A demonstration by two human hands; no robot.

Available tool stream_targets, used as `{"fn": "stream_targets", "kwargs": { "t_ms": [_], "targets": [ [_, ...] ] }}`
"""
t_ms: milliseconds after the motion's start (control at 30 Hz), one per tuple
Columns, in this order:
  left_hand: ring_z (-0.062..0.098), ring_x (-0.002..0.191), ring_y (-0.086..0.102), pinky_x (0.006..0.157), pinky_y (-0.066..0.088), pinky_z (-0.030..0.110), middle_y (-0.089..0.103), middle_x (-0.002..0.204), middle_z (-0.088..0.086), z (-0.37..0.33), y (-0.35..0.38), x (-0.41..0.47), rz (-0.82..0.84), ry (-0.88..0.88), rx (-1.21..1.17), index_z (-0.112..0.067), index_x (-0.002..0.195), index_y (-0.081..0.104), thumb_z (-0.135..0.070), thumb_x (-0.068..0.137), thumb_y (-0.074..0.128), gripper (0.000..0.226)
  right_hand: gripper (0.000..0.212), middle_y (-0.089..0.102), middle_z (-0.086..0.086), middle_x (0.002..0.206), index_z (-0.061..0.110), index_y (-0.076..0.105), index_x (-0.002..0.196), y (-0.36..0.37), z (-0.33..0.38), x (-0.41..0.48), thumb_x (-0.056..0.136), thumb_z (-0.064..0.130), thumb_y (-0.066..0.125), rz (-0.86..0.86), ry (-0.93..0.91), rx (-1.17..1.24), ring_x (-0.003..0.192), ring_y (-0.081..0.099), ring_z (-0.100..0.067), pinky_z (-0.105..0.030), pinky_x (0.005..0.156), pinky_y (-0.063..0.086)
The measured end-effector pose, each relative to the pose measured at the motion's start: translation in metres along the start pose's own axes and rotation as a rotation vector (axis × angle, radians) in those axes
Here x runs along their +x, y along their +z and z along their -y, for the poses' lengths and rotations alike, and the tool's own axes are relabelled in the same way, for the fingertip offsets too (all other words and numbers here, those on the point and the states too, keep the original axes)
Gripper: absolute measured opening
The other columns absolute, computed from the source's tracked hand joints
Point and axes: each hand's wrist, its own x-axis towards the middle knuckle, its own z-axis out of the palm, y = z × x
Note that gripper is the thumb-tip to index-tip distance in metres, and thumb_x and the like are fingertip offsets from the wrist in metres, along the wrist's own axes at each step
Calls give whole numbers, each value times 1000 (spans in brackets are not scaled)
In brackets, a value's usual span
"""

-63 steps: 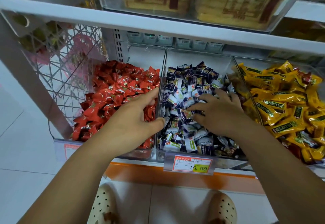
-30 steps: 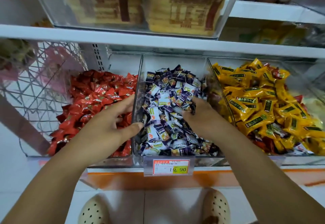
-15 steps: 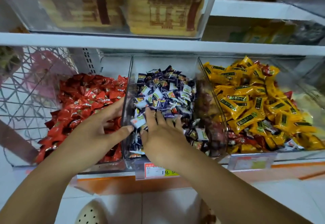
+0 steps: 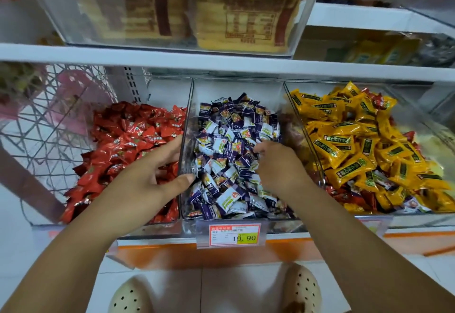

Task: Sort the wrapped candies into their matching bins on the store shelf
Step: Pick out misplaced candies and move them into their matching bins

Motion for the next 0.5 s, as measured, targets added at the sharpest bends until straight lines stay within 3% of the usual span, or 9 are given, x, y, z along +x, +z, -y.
{"fn": "stream_targets", "kwargs": {
  "t_ms": [67,133,200,233,300,367,433,500],
  "targets": [
    [-23,122,36,106,30,21,45,122,-49,-1,1,-1,-18,-1,1,-70,123,38,-34,81,67,62,56,48,-9,139,18,30,149,9,-2,12,97,2,43,97,3,20,100,57,-20,-41,104,42],
    [-28,118,35,101,30,16,44,117,-54,-2,1,-1,-27,7,8,-70,120,37,-33,83,67,61,64,48,-7,133,25,18,153,15,-2,19,98,5,45,130,-27,2,128,42,-31,-45,114,28],
    [-33,111,34,96,30,11,42,108,-59,-2,1,0,-26,8,24,-71,116,35,-28,85,67,62,69,32,-5,151,27,17,152,17,-3,19,96,5,50,115,-37,40,141,25,-32,-45,113,30],
    [-34,109,34,94,30,10,41,105,-61,-2,1,0,-27,11,29,-72,115,35,-26,86,66,62,70,25,-4,155,28,18,152,16,-3,18,95,5,52,97,-50,63,141,27,-30,-44,110,34],
    [-35,108,34,92,30,9,41,103,-61,-4,1,-1,-26,12,37,-72,115,34,-26,87,66,63,70,27,-5,155,28,19,151,16,-1,14,94,7,54,77,-76,74,132,41,-29,-42,102,42],
    [-35,107,34,90,31,6,42,103,-61,-4,1,-1,-29,16,44,-70,117,35,-25,87,66,62,71,40,-10,148,28,19,151,17,1,11,95,9,57,78,-88,99,108,59,-26,-38,86,48],
    [-35,106,35,87,31,4,42,103,-61,-4,1,-2,-31,16,42,-68,119,35,-24,87,65,62,72,53,-15,133,31,20,151,16,4,10,94,8,58,77,-75,147,75,62,-26,-36,67,47],
    [-34,108,35,88,32,5,42,105,-60,-4,2,-1,-35,17,44,-66,121,35,-24,88,65,62,73,57,-19,125,33,22,149,15,6,9,92,4,57,68,-56,174,70,61,-30,-42,63,49]
  ]
}}
